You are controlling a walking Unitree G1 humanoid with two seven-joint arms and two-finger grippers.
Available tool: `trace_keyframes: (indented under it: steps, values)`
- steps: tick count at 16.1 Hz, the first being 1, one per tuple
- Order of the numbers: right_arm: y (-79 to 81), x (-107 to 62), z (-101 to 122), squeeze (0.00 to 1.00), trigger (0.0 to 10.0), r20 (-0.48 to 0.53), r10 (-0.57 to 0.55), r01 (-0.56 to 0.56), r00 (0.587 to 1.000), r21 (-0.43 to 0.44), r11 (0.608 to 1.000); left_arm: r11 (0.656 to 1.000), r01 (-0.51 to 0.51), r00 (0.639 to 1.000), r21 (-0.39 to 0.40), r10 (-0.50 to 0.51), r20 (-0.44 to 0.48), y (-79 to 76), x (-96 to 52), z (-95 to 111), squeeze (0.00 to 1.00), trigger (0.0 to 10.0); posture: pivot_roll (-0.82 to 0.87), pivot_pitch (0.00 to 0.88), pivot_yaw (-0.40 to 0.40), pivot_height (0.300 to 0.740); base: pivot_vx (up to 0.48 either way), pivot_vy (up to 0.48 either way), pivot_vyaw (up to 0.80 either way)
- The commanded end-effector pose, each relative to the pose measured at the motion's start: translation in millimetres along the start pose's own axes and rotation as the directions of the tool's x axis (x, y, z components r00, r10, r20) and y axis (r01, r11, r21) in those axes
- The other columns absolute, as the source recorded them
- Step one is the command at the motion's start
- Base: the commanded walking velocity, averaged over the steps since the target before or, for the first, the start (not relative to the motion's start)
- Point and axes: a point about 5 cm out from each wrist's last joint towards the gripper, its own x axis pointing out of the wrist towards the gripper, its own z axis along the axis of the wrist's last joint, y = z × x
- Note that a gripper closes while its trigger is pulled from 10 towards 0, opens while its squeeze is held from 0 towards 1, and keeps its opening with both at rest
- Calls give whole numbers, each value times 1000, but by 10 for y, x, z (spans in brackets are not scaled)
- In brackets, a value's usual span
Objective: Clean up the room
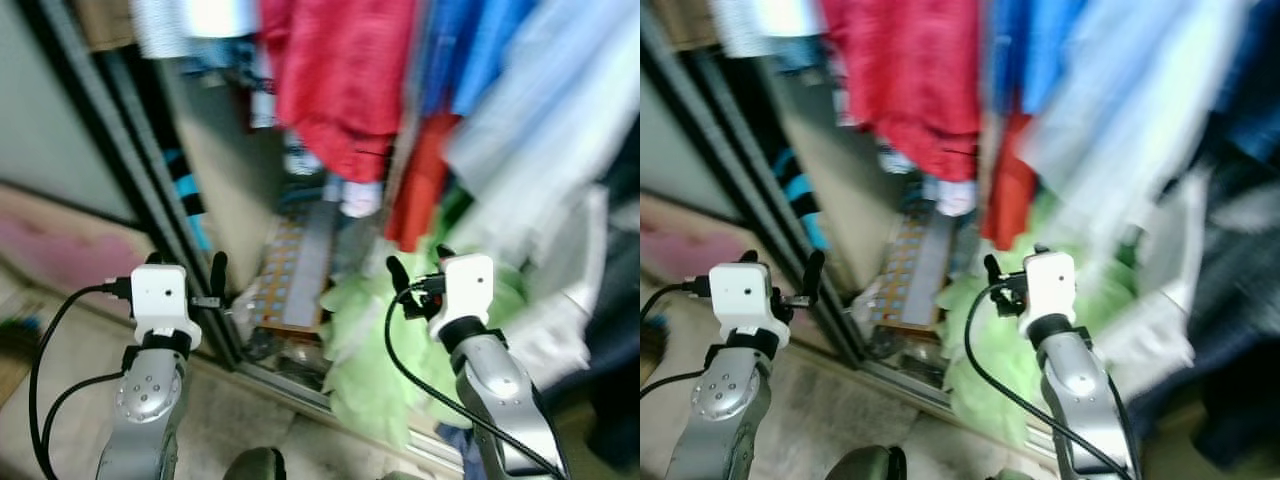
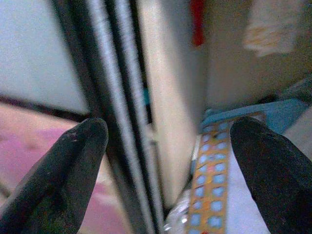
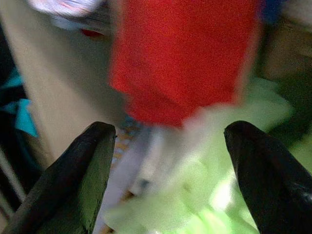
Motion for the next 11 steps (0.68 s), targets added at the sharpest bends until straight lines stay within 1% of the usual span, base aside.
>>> trace_keyframes:
  steps: [1,3,6,8,10,11]
  values:
    - [16,19,42,0,10000,20,18,-18,1000,5,1000,1000,-6,1000,9,6,-4,1,-3,-6,0,10000,-14,30,7,740,0,0,800]
    - [41,34,35,0,10000,19,30,-31,999,13,999,1000,-4,1000,9,4,-1,-1,8,-7,0,10000,-4,24,-4,740,0,0,800]
    - [109,76,12,0,10000,23,72,-73,997,28,997,1000,-15,1000,8,15,10,15,64,-10,0,10000,7,8,-10,740,0,0,800]
    - [138,91,30,0,10000,36,96,-97,995,18,995,1000,-13,999,21,12,38,2,100,34,0,10000,6,4,-3,740,0,0,800]
    - [178,106,75,0,10000,64,131,-130,989,-13,991,1000,-25,999,9,25,44,7,119,52,0,10000,0,9,6,740,0,0,800]
    - [180,116,96,0,10000,75,133,-131,988,-37,991,1000,-15,999,8,14,48,-10,126,54,0,10000,-3,7,6,740,0,0,800]
